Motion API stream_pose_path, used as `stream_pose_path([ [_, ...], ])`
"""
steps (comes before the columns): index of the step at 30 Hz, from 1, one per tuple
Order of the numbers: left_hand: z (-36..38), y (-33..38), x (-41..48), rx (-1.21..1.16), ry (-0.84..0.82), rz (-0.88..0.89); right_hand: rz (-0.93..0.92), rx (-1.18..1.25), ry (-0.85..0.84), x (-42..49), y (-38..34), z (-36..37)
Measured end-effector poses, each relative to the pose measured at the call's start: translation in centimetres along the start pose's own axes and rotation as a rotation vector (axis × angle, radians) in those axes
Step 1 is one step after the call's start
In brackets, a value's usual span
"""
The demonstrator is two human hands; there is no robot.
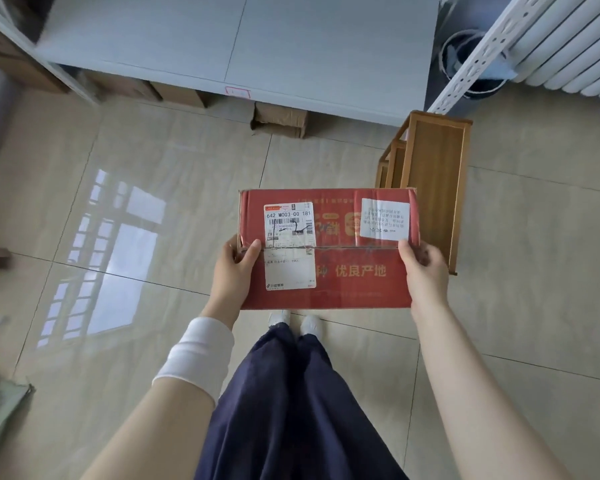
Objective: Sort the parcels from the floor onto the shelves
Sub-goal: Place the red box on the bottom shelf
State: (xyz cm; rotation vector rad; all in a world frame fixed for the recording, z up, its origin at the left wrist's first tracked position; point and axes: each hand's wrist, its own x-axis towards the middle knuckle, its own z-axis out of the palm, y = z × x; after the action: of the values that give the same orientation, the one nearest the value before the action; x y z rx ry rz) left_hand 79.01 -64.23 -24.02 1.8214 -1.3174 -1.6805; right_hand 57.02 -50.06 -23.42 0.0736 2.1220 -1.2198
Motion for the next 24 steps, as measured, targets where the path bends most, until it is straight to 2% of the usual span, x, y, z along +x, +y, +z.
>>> stream_pose_path([
  [9, -3.3, 5.4, -0.3, -0.079, 0.014, 0.118, -0.118, 0.030, 0.000, -2.4, -6.1, 2.1],
  [18, -9.6, 13.0, 4.9, -0.143, 0.014, 0.183, -0.179, 0.018, -0.052, -4.0, -14.6, 9.9],
  [24, -12.7, 19.2, 8.6, -0.176, 0.041, 0.286, -0.252, 0.068, -0.046, -4.2, -20.3, 14.2],
])
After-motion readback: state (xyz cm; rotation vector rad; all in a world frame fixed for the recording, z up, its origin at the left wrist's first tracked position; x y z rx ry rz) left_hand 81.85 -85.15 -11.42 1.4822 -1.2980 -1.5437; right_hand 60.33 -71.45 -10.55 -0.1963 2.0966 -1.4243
